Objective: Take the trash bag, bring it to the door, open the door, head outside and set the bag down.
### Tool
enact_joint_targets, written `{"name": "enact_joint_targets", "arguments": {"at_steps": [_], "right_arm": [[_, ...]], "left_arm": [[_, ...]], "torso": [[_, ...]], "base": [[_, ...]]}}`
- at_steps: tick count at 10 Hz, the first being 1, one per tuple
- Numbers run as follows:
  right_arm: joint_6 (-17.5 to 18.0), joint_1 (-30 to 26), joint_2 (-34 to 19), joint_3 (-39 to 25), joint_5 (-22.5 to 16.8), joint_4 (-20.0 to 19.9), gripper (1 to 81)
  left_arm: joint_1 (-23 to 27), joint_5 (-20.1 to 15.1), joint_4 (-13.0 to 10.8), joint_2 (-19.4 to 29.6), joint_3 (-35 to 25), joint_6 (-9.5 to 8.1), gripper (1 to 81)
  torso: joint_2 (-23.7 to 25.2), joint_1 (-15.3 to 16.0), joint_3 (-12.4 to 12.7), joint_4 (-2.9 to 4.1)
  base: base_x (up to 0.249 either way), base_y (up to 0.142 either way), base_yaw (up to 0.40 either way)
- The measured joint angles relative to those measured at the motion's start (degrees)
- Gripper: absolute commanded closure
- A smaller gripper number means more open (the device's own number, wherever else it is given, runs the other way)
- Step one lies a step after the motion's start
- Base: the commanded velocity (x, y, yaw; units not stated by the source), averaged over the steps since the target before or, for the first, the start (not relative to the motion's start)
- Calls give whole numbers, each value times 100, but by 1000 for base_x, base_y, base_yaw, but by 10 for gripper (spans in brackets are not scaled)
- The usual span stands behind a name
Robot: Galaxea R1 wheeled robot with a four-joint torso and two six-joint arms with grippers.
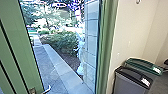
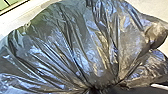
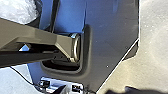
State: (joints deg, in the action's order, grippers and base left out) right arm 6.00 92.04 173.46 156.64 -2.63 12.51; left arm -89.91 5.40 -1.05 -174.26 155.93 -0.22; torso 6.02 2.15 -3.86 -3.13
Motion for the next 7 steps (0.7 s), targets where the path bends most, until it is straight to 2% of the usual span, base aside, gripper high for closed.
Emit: {"name": "enact_joint_targets", "arguments": {"at_steps": [5,7], "right_arm": [[0,-30,2,0,-1,0,10],[0,-30,2,0,-1,0,10]], "left_arm": [[0,-2,-2,4,0,0,811],[0,-2,-2,4,0,0,811]], "torso": [[0,0,0,0],[0,0,0,0]], "base": [[0,0,0],[0,0,152]]}}
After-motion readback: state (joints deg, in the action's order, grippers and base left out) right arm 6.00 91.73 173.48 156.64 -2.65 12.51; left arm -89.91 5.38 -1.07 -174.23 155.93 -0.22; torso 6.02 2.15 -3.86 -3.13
